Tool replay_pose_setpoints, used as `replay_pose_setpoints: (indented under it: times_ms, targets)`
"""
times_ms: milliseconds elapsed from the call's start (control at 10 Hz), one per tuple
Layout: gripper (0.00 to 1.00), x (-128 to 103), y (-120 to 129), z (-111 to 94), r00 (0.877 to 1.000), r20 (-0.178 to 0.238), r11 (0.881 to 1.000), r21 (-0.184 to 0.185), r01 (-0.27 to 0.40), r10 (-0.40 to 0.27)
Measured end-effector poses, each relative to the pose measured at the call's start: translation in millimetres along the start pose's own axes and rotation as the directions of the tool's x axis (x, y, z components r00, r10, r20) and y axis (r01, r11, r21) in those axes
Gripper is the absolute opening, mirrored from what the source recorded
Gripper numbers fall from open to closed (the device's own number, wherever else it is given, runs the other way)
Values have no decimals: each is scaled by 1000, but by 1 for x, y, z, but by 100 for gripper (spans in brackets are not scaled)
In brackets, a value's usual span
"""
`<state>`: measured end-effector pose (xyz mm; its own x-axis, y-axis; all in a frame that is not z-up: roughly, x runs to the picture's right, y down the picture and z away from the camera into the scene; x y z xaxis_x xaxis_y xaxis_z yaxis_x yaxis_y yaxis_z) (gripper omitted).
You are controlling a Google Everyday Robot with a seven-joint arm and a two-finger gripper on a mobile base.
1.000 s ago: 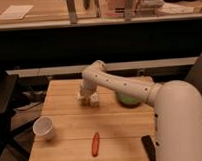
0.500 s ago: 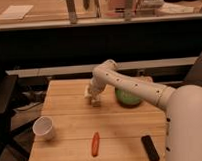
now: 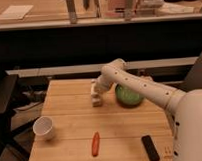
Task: Place the white sponge in the ceramic bowl
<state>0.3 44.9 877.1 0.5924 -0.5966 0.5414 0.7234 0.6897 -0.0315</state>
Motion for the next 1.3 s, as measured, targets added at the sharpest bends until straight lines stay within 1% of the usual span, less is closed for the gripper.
replay_pose_setpoints:
  times_ms: [100, 300, 400, 600, 800, 1000, 1300]
  targets:
    - [0, 7, 3, -4, 1000, -3, 1000, 10, -19, 19]
    - [0, 10, 5, -6, 999, -3, 999, 16, -32, 32]
    - [0, 17, 11, -9, 999, -5, 999, 19, -46, 46]
    - [0, 40, 34, -21, 997, -15, 996, 27, -79, 80]
    - [0, 50, 41, -26, 995, -20, 995, 33, -96, 97]
    - [0, 55, 43, -28, 993, -22, 993, 37, -111, 112]
    - [0, 72, 65, -39, 990, -32, 990, 30, -136, 137]
